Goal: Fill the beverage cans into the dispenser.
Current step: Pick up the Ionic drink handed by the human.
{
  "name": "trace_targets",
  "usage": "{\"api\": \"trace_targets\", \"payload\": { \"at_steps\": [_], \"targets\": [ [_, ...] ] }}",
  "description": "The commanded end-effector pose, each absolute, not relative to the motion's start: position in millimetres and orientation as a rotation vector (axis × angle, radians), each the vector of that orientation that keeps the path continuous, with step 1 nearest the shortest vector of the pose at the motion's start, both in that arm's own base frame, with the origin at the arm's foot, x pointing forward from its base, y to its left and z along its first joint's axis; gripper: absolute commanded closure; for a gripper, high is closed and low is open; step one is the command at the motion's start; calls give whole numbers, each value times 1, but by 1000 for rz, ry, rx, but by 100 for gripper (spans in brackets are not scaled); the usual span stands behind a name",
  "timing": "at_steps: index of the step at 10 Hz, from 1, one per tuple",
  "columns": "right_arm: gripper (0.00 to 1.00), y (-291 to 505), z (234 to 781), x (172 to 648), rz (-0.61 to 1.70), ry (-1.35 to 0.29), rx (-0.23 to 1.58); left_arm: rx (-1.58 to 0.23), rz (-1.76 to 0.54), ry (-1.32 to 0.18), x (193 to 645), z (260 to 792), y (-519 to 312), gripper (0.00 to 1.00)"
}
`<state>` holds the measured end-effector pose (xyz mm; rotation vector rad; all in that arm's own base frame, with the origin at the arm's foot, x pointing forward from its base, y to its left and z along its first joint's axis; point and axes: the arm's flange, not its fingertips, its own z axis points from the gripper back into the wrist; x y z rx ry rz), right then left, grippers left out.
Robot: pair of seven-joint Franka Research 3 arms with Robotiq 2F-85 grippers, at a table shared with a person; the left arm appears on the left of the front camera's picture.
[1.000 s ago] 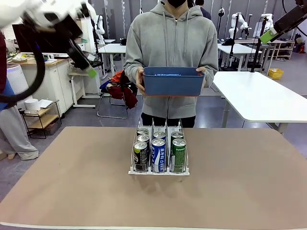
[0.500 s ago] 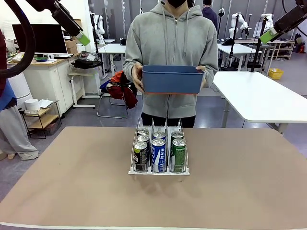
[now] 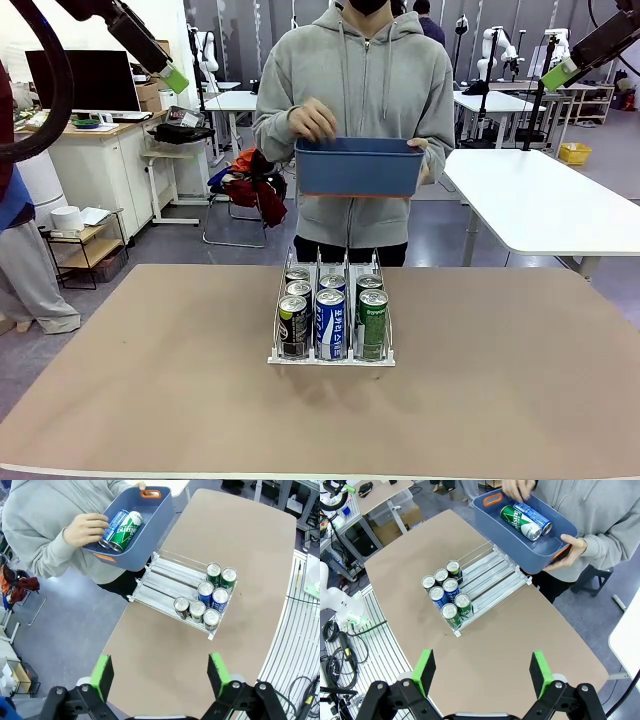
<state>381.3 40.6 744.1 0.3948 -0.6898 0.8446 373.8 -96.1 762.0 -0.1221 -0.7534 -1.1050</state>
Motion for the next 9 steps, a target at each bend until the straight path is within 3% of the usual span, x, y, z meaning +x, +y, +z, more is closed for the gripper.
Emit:
{"api": "trace_targets", "payload": {
  "at_steps": [1,9],
  "targets": [
    [0,42,743,381,846,-686,395,-119,-1114,-755,376,762,-93,0],
    [0,42,743,381,846,-686,395,-119,-1114,-755,376,762,-93,0]
  ]
}}
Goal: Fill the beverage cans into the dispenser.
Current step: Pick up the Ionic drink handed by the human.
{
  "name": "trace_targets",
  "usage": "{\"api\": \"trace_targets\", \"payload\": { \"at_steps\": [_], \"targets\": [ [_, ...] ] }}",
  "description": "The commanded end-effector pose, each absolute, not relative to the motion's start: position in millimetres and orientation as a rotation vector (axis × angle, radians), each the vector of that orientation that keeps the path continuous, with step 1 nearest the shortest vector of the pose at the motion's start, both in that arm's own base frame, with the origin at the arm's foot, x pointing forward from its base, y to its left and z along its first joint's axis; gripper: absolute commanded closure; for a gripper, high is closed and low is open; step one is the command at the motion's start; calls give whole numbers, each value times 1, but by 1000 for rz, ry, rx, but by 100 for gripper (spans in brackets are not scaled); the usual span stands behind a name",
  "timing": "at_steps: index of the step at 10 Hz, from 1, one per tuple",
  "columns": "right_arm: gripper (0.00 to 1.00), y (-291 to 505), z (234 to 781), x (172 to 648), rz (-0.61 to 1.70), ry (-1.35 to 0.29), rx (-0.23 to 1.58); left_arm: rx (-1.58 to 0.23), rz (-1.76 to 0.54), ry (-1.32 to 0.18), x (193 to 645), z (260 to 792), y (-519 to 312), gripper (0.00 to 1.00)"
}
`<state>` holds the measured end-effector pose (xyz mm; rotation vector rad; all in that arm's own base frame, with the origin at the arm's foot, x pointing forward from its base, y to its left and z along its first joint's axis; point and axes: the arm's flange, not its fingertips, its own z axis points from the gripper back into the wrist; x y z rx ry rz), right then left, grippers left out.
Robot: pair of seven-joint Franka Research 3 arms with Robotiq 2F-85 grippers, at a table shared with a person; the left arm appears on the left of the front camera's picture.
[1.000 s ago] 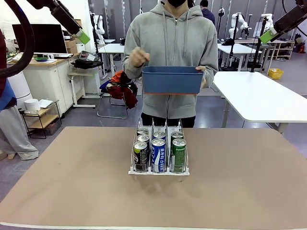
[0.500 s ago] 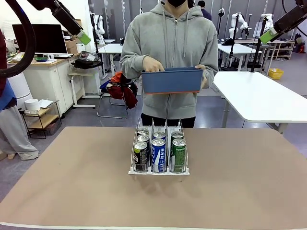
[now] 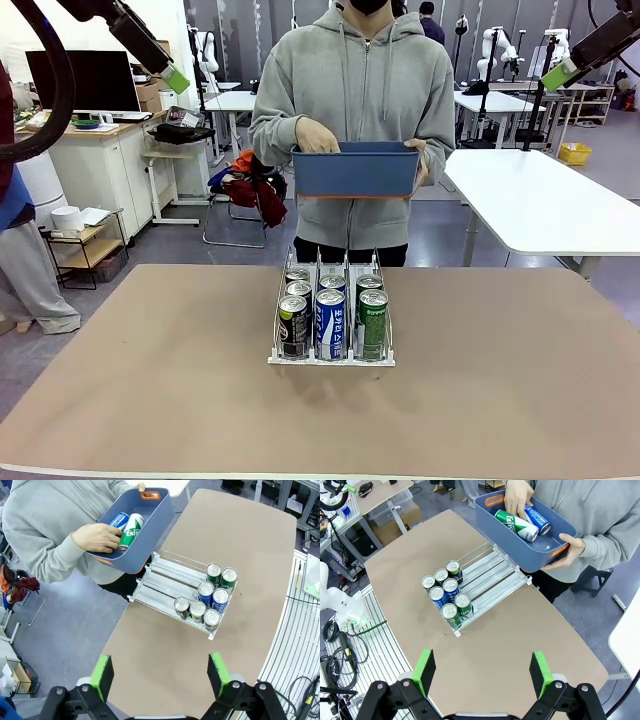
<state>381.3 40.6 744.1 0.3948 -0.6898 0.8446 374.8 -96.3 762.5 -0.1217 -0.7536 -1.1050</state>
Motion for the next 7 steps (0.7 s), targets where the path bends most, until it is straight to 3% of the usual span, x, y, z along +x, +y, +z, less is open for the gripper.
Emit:
{"api": "trace_targets", "payload": {
  "at_steps": [1,7],
  "targets": [
    [0,42,743,381,846,-686,395,-119,-1114,-755,376,762,-93,0],
    [0,42,743,381,846,-686,395,-119,-1114,-755,376,762,-93,0]
  ]
}}
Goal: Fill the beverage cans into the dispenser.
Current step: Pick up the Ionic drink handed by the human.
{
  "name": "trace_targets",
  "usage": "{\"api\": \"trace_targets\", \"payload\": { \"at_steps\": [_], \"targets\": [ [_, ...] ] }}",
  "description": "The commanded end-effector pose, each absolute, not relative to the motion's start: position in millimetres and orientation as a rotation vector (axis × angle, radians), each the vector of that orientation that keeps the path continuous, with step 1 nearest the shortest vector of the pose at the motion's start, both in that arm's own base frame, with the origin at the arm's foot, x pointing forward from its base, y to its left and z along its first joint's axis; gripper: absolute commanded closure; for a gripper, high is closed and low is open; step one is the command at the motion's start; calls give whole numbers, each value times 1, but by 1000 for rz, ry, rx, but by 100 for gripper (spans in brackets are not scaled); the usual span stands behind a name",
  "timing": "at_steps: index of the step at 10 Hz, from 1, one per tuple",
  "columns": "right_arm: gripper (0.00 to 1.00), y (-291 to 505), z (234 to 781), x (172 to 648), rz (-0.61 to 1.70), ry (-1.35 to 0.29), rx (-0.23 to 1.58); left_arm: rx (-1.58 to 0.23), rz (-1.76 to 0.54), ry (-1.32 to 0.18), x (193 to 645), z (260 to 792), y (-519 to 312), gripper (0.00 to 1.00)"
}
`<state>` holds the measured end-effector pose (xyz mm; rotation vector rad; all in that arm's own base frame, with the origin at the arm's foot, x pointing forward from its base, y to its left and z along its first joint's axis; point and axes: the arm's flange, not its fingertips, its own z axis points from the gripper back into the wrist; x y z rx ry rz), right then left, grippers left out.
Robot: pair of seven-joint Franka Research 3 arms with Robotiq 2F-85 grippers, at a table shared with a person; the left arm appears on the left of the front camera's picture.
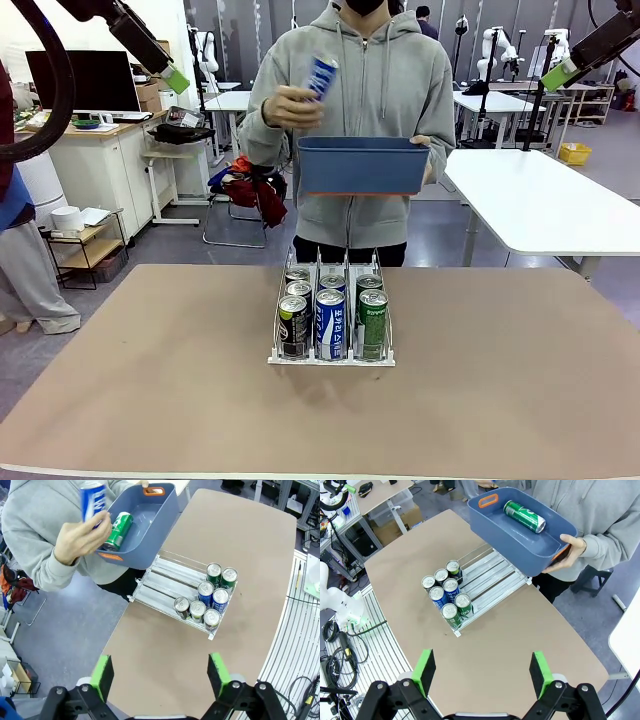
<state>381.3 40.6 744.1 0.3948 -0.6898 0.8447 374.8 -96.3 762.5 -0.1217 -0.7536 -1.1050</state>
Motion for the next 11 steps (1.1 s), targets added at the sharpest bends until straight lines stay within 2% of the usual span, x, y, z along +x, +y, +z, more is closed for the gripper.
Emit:
{"api": "trace_targets", "payload": {
  "at_steps": [1,11],
  "targets": [
    [0,42,743,381,846,-686,395,-119,-1114,-755,376,762,-93,0],
    [0,42,743,381,846,-686,395,-119,-1114,-755,376,762,-93,0]
  ]
}}
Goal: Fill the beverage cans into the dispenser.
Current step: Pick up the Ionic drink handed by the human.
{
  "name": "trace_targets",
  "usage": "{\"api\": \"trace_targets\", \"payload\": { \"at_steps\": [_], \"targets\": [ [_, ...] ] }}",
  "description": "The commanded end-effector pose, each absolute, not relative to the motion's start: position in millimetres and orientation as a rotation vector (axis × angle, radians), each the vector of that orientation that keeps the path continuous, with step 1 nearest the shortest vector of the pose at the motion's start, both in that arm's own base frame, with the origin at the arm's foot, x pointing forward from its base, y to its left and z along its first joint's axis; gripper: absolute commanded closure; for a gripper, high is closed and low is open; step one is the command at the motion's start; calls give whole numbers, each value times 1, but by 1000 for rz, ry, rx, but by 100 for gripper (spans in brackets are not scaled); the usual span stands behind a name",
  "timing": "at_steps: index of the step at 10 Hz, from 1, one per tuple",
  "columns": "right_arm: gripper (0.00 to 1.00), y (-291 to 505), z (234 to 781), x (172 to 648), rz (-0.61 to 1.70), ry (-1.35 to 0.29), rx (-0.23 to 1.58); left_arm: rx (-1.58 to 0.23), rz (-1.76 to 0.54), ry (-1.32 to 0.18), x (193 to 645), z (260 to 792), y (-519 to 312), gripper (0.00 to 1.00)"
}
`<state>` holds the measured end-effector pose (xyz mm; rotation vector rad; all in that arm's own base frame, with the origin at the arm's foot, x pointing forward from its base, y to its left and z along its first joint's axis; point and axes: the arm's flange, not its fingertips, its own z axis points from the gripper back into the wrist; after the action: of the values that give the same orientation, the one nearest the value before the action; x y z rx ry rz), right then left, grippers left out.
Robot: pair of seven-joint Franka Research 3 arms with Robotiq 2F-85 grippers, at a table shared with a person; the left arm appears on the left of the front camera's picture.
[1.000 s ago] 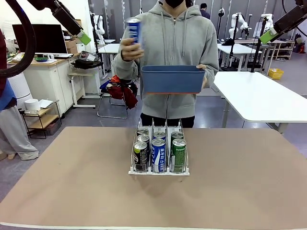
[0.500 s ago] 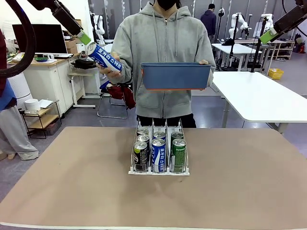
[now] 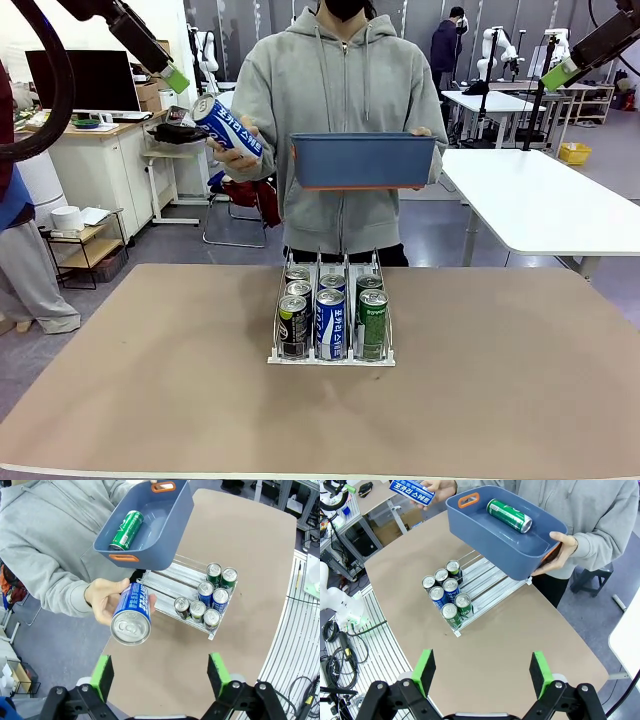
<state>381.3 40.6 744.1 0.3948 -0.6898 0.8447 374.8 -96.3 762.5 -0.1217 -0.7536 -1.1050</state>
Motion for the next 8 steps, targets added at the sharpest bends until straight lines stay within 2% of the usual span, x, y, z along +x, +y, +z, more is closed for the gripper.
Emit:
{"api": "trace_targets", "payload": {
  "at_steps": [1,8],
  "targets": [
    [0,42,743,381,846,-686,395,-119,-1114,-755,376,762,-93,0],
    [0,42,743,381,846,-686,395,-122,-1105,-754,375,763,-96,0]
  ]
}}
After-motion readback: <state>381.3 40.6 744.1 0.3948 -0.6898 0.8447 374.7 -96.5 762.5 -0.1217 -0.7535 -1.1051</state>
